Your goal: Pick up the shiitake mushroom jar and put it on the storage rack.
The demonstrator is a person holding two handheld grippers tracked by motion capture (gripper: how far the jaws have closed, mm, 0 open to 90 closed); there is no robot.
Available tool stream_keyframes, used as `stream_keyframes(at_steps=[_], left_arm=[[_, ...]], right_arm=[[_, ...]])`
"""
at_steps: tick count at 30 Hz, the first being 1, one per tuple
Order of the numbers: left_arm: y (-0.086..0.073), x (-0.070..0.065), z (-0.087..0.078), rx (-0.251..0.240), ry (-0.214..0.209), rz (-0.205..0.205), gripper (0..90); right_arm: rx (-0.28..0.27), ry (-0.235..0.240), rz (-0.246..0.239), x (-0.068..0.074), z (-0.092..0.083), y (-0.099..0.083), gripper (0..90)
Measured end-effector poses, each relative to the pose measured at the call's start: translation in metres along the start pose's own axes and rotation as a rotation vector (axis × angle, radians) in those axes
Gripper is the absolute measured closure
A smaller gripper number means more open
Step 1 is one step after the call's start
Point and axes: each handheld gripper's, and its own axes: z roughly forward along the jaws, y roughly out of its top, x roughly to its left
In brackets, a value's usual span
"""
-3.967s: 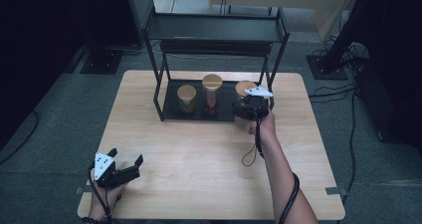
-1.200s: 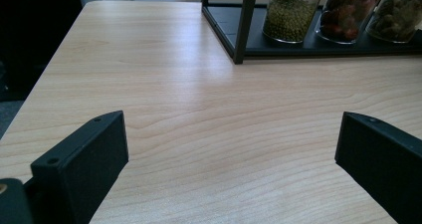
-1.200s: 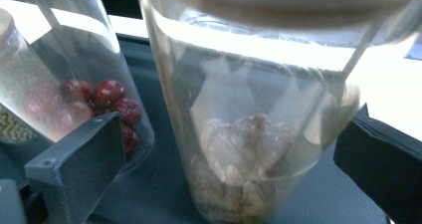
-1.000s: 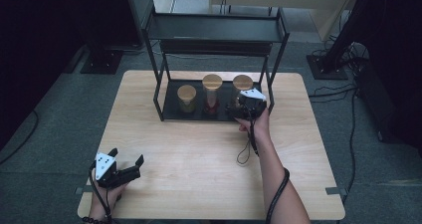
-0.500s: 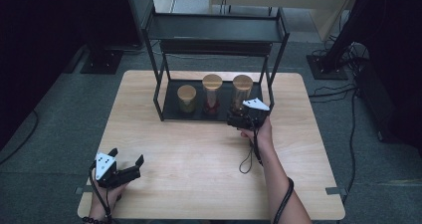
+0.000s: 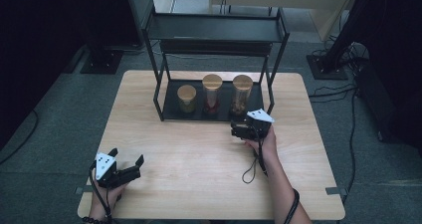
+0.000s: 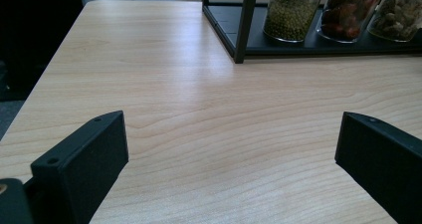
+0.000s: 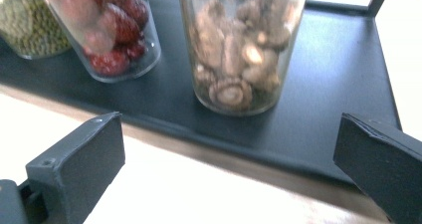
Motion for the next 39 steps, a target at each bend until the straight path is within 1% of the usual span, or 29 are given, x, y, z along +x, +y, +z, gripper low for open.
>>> stream_keyframes(at_steps=[1, 2, 8, 12, 19, 28, 34, 39], left_arm=[[0.0, 0.0, 0.0, -0.001, 0.0, 0.0, 0.4], [0.0, 0.0, 0.0, 0.0, 0.0, 0.0, 0.4], [0.0, 0.0, 0.0, -0.001, 0.001, 0.002, 0.4], [0.0, 0.0, 0.0, 0.0, 0.001, 0.007, 0.4], [0.0, 0.0, 0.0, -0.001, 0.001, 0.003, 0.4], [0.0, 0.0, 0.0, 0.0, 0.003, 0.008, 0.4], [0.0, -0.001, 0.0, 0.0, 0.005, 0.009, 0.4], [0.0, -0.001, 0.0, 0.001, 0.004, 0.008, 0.4]], right_arm=[[-0.003, 0.004, 0.009, 0.0, -0.002, -0.001, 0.0], [-0.015, 0.001, 0.008, -0.001, -0.003, -0.001, 0.0], [-0.013, -0.007, -0.011, -0.001, -0.009, -0.005, 0.0], [-0.015, -0.009, -0.012, -0.002, -0.014, -0.008, 0.0], [-0.02, -0.014, -0.008, -0.006, -0.023, -0.013, 0.0], [-0.039, -0.022, -0.012, -0.007, -0.043, -0.024, 0.0], [-0.043, -0.03, -0.023, -0.008, -0.053, -0.03, 0.0], [-0.046, -0.033, -0.021, -0.01, -0.06, -0.034, 0.0]])
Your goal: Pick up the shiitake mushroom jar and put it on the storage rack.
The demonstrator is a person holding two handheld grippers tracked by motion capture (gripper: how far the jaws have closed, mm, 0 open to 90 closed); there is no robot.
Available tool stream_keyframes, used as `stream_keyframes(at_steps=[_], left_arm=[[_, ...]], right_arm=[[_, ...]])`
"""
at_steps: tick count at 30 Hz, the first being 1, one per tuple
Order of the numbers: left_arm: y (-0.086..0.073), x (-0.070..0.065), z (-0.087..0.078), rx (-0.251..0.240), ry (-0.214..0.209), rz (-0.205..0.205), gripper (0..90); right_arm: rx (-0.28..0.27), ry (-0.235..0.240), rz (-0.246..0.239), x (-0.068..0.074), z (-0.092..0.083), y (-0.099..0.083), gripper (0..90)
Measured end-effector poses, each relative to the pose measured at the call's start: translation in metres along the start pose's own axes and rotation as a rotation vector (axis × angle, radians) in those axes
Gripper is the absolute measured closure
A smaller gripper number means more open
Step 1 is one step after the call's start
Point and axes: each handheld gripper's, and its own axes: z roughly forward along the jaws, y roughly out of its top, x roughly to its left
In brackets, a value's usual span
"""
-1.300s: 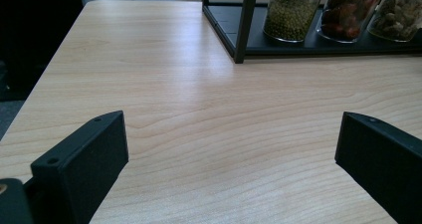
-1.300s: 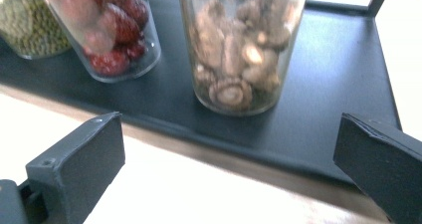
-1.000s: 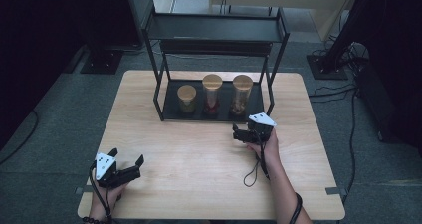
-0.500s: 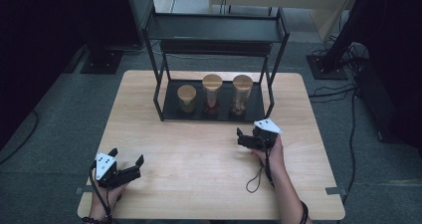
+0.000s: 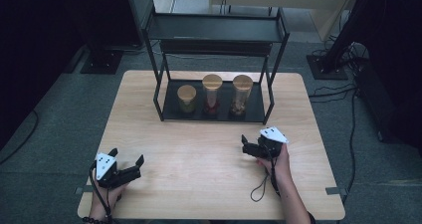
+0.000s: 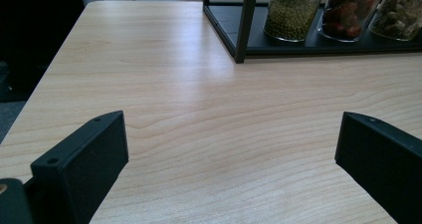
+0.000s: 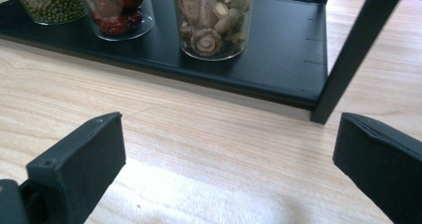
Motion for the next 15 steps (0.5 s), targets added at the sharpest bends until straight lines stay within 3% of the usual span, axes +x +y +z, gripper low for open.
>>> stream_keyframes(at_steps=[15], left_arm=[[0.0, -0.001, 0.0, 0.002, 0.007, 0.005, 0.4]], right_arm=[[-0.011, -0.022, -0.012, -0.01, -0.027, -0.014, 0.0]])
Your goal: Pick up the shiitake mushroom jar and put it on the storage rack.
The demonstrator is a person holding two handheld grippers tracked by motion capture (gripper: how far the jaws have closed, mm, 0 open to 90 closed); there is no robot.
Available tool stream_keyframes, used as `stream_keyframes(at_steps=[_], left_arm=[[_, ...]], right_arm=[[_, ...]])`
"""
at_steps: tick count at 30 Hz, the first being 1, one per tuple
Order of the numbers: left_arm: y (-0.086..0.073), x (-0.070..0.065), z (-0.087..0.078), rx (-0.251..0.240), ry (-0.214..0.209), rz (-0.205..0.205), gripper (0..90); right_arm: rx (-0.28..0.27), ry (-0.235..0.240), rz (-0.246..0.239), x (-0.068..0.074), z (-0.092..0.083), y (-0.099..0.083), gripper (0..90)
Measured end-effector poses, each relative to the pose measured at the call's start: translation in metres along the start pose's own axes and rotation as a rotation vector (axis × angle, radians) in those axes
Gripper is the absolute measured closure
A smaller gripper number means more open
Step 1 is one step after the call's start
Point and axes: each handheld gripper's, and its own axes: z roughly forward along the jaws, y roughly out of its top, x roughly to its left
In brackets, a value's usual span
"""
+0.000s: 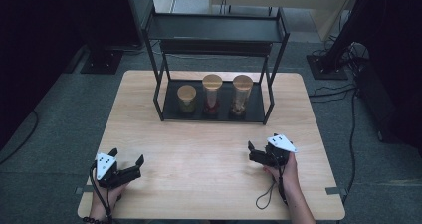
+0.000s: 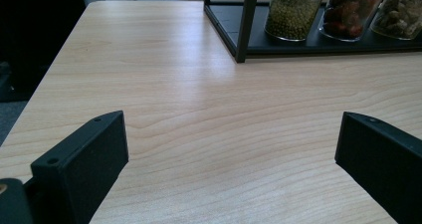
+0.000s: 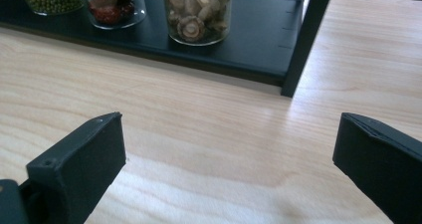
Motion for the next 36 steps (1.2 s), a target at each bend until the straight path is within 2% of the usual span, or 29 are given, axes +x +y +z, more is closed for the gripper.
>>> stream_keyframes(at_steps=[19, 36], left_arm=[[0.0, 0.0, 0.001, 0.006, 0.002, -0.006, 0.4], [0.0, 0.0, 0.001, 0.008, 0.005, -0.008, 0.4]], right_arm=[[0.0, -0.038, -0.008, -0.019, -0.034, -0.018, 0.0], [-0.01, -0.08, 0.025, -0.04, -0.062, -0.032, 0.0]])
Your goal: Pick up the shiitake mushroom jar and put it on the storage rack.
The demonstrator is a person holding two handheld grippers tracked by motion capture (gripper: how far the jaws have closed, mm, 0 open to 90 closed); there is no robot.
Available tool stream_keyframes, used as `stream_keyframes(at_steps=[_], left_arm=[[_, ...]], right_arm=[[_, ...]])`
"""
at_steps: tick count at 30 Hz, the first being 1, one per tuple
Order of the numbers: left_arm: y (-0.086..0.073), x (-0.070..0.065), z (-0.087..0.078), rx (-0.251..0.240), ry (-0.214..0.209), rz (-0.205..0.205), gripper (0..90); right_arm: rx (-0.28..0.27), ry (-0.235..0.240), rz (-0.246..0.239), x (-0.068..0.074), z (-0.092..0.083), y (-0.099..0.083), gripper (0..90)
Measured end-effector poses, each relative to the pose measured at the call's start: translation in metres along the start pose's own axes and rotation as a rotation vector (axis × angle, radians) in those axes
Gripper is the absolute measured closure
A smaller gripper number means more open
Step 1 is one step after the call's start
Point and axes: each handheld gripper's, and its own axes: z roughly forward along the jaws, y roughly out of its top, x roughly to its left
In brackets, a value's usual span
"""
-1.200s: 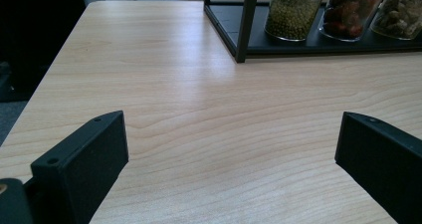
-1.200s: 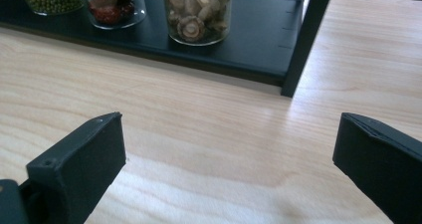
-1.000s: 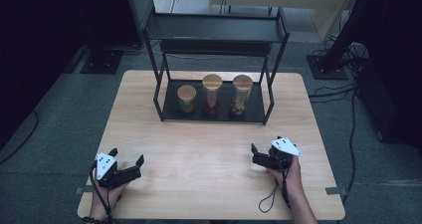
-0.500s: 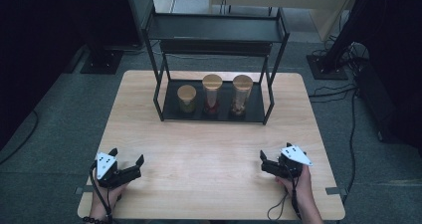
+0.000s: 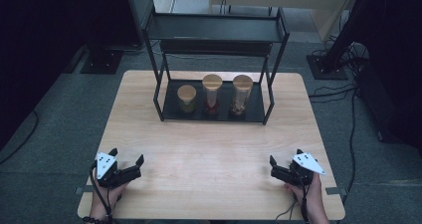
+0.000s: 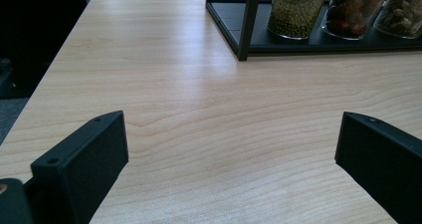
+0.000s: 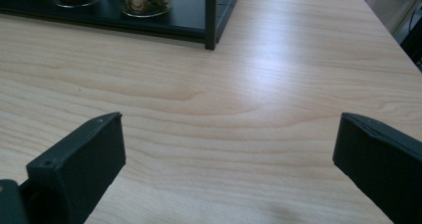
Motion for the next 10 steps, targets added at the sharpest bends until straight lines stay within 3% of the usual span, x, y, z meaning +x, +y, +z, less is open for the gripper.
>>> stream_keyframes(at_steps=[10], left_arm=[[0.0, 0.0, 0.0, 0.001, -0.004, -0.001, 0.4]], right_arm=[[-0.032, -0.036, 0.07, -0.019, -0.016, -0.008, 0.0]])
